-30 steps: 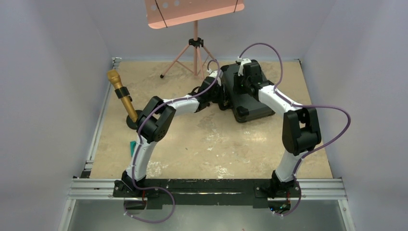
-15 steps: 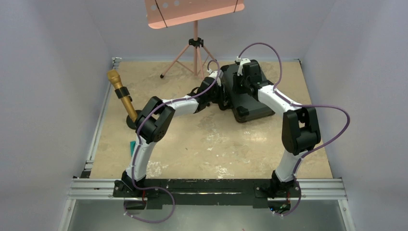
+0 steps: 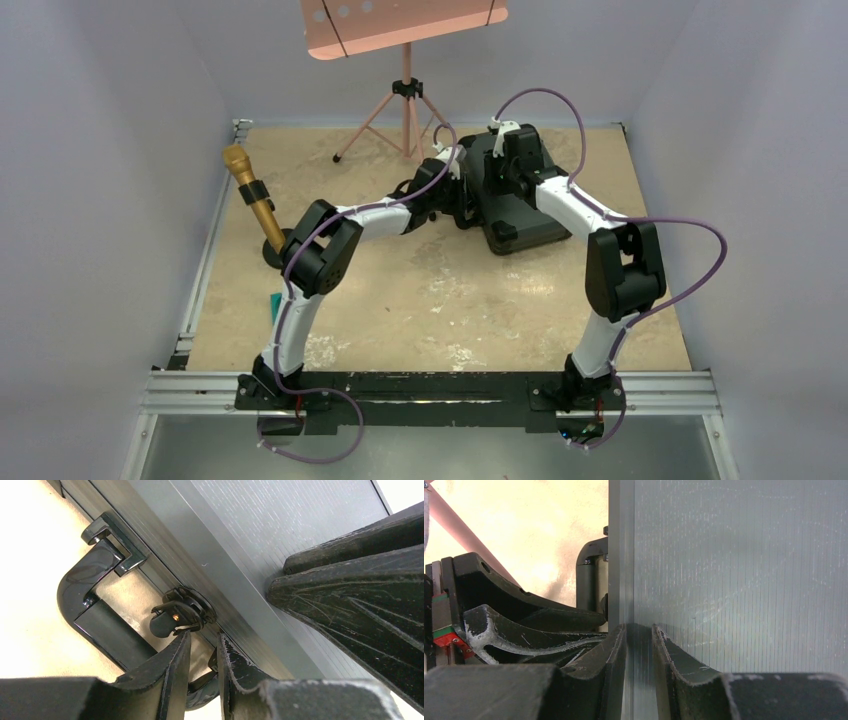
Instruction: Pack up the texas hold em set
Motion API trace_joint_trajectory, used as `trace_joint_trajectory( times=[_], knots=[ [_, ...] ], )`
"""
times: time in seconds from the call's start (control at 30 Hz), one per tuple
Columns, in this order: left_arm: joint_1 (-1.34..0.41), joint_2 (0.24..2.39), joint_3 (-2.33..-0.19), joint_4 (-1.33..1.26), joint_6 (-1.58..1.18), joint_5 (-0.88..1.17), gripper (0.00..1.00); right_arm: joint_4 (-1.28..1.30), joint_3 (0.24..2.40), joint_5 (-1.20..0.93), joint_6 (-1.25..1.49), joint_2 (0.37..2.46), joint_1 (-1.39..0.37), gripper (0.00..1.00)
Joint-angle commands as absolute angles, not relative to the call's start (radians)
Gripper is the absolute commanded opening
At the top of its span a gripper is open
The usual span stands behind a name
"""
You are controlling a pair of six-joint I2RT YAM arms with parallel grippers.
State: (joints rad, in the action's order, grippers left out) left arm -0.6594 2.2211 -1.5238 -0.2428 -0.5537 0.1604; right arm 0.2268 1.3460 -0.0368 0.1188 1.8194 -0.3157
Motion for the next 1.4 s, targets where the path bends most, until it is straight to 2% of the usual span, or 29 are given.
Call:
trace_joint_trajectory(
  times=[0.0, 0.37, 0.67, 1.0, 1.37],
  knots=[
    [-0.68, 2.192, -1.584, -0.429, -0.551, 0.274, 0.3, 0.492, 1.27, -0.086, 0.127, 1.942, -0.351, 0.28],
    [-0.68, 2.188, -1.591, -0.432, -0.5, 0.339, 0.33, 0.497, 1.273, -0.086, 0.126, 1.945, -0.354, 0.28],
    [-0.678, 2.089, -1.526, -0.384, -0.393, 0.264, 0.42, 0.497, 1.273, -0.081, 0.125, 1.944, -0.356, 0.28],
    [-0.678, 2.022, -1.476, -0.374, -0.353, 0.236, 0.45, 0.5, 1.275, -0.072, 0.124, 1.944, -0.357, 0.28],
    [-0.675, 1.937, -1.369, -0.342, -0.321, 0.113, 0.47, 0.495, 1.269, -0.062, 0.129, 1.931, -0.357, 0.28]
  ],
)
